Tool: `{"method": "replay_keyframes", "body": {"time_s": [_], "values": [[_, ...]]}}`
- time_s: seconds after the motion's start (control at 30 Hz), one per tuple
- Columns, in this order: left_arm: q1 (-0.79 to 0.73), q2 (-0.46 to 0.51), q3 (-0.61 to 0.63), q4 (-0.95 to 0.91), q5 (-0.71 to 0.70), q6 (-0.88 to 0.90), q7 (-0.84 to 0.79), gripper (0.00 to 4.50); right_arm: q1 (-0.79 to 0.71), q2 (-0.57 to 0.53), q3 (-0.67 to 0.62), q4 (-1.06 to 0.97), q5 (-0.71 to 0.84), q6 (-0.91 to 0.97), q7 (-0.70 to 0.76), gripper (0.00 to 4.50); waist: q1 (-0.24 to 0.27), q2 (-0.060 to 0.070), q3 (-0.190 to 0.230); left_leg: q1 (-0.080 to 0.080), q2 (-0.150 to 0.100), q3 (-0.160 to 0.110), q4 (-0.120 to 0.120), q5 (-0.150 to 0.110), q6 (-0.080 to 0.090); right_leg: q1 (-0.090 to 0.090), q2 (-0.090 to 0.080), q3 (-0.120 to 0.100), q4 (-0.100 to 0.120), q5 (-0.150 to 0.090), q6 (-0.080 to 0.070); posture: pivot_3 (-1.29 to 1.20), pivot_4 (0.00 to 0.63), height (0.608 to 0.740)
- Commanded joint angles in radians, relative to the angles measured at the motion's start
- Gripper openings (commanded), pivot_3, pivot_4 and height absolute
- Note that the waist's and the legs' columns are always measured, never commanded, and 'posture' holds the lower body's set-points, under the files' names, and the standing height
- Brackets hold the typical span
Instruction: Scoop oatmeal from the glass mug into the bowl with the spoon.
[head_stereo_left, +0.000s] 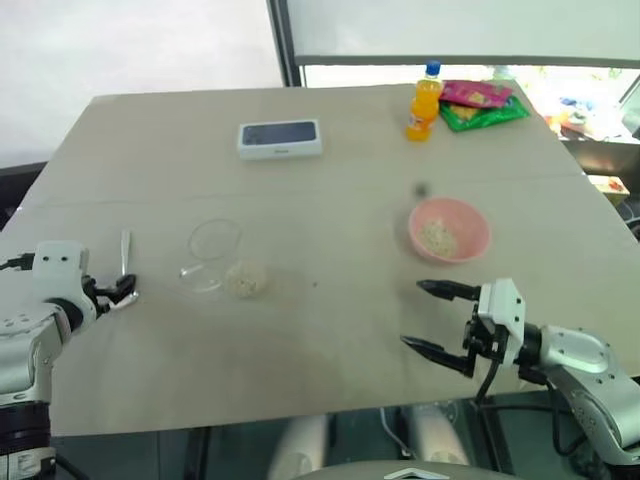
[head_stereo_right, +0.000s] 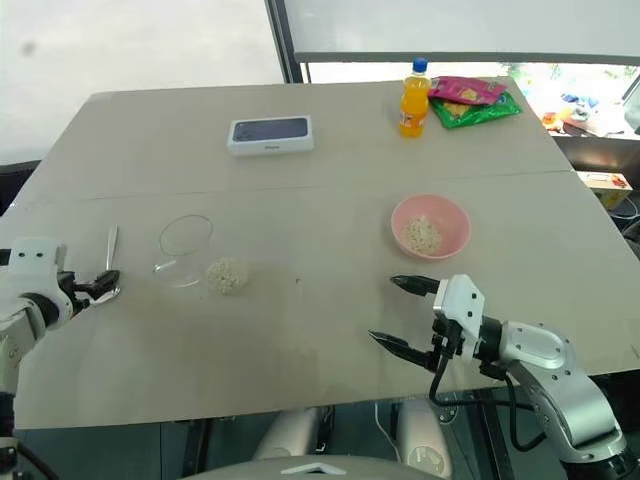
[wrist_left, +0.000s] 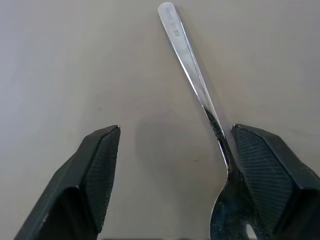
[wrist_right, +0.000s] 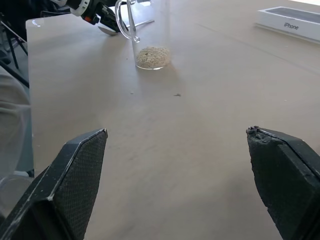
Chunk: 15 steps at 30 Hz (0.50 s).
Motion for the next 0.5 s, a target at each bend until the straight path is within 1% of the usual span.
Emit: {"method": "replay_keyframes", "body": {"time_s": [0.03,0.07,0.1,0.13,0.2,0.23,0.37,0.5], "values": [[0.017,-0.021,-0.013,0.04,0.015,0.047,-0.007,2.1,-0.007,-0.003,-0.024,-0.01,0.001,-0.022,0.0,4.5,-0.001,0.001,0.0,0.001,0.0,0.0,0.0,0.0,0.0,0.0,0.0,0.0,0.001,0.0,0.0,0.0,0.15,0.74],[0.018,-0.027,-0.009,0.04,0.014,0.052,-0.007,1.94,-0.008,-0.003,-0.025,-0.011,0.002,-0.021,-0.001,4.5,-0.001,0.002,-0.001,0.001,0.0,0.001,0.0,0.0,0.0,0.0,0.0,0.001,0.002,0.0,0.0,0.0,0.15,0.74],[0.022,-0.029,-0.011,0.041,0.015,0.053,-0.012,1.27,-0.008,-0.002,-0.026,-0.01,0.004,-0.02,-0.002,4.5,-0.002,0.002,-0.001,0.002,0.0,0.001,0.0,0.0,0.0,0.0,0.0,0.002,0.002,0.0,0.0,0.0,0.15,0.74],[0.026,-0.031,-0.012,0.042,0.019,0.058,-0.012,0.96,-0.008,-0.001,-0.028,-0.009,0.007,-0.018,-0.003,4.5,-0.003,0.003,-0.002,0.002,0.0,0.001,0.0,0.0,0.0,0.0,0.0,0.002,0.003,0.0,0.0,0.0,0.15,0.74],[0.018,-0.049,0.016,0.049,0.01,0.081,0.012,0.2,-0.006,0.0,-0.032,-0.003,0.01,-0.019,-0.003,4.5,-0.004,0.003,-0.002,0.004,0.001,0.003,0.0,0.0,0.0,0.0,0.001,0.003,0.004,0.0,0.0,0.0,0.15,0.74],[0.018,-0.051,0.022,0.049,0.011,0.085,0.015,0.04,-0.004,-0.003,-0.033,0.001,0.009,-0.022,0.002,4.5,-0.004,0.004,-0.002,0.005,0.001,0.003,0.0,0.0,0.0,0.0,0.001,0.004,0.004,0.0,0.0,0.0,0.15,0.74],[0.026,-0.064,0.032,0.034,0.034,0.033,0.03,0.04,-0.007,-0.003,-0.039,0.003,0.019,-0.017,0.006,4.5,-0.006,0.004,-0.002,0.007,0.002,0.005,0.0,0.0,0.0,0.001,0.001,0.006,0.005,0.0,0.0,0.0,0.15,0.74],[-0.014,-0.095,0.069,0.021,0.04,-0.101,0.056,0.04,-0.017,0.0,-0.045,-0.007,0.042,-0.007,0.007,4.5,-0.003,0.003,-0.002,0.007,0.002,0.006,-0.001,0.0,0.0,0.001,0.001,0.007,0.005,0.0,0.0,0.0,0.15,0.74]]}}
